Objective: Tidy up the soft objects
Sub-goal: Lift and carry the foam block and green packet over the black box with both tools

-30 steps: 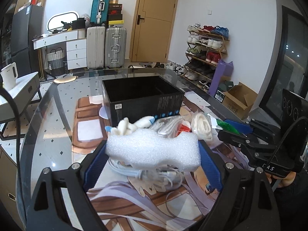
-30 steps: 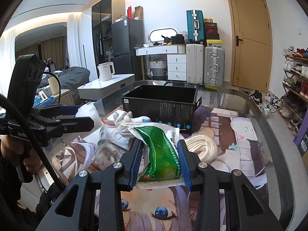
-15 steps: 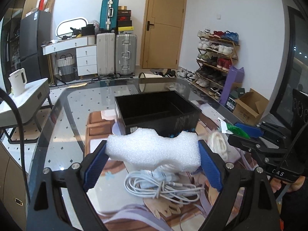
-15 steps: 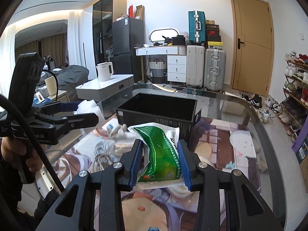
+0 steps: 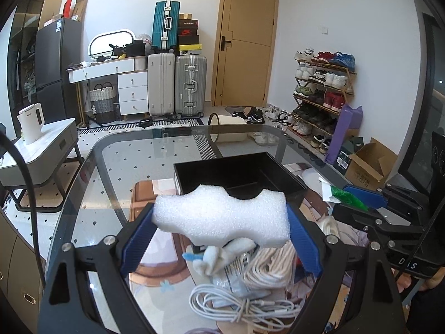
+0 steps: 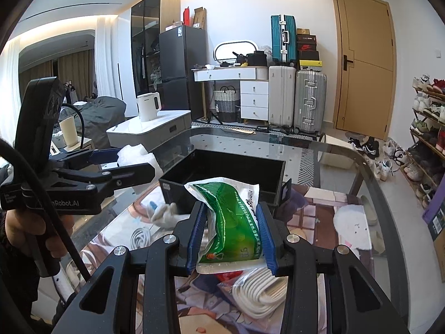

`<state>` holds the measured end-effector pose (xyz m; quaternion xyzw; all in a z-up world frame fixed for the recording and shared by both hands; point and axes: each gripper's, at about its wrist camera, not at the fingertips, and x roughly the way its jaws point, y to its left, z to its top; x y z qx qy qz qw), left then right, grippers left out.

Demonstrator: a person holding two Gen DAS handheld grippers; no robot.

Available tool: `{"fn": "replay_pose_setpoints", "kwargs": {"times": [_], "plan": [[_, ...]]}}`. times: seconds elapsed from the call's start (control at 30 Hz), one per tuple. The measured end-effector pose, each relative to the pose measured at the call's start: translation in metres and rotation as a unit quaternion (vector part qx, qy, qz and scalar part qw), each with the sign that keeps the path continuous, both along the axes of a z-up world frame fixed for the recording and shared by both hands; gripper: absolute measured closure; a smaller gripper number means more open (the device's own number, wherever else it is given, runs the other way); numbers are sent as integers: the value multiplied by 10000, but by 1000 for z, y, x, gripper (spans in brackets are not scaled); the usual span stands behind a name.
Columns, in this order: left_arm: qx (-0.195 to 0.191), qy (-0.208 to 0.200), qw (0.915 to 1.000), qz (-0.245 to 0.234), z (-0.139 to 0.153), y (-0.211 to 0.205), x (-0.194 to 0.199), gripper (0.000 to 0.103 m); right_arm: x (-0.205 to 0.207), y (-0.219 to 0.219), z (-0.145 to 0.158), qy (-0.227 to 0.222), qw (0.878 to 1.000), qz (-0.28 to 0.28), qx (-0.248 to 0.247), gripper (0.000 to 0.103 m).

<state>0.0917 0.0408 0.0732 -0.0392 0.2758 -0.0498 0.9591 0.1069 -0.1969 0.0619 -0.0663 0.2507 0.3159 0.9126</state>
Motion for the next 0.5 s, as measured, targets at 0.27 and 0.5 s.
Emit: {"fn": "replay_pose_setpoints", "kwargs": {"times": [0.27, 0.5], "plan": [[4, -20, 10000, 44, 3, 1, 18, 14, 16, 4, 9, -15, 10000, -17, -12, 66], [36, -21, 10000, 66, 3, 2, 30, 14, 35, 11, 14, 16, 10000, 43, 28, 66]]}}
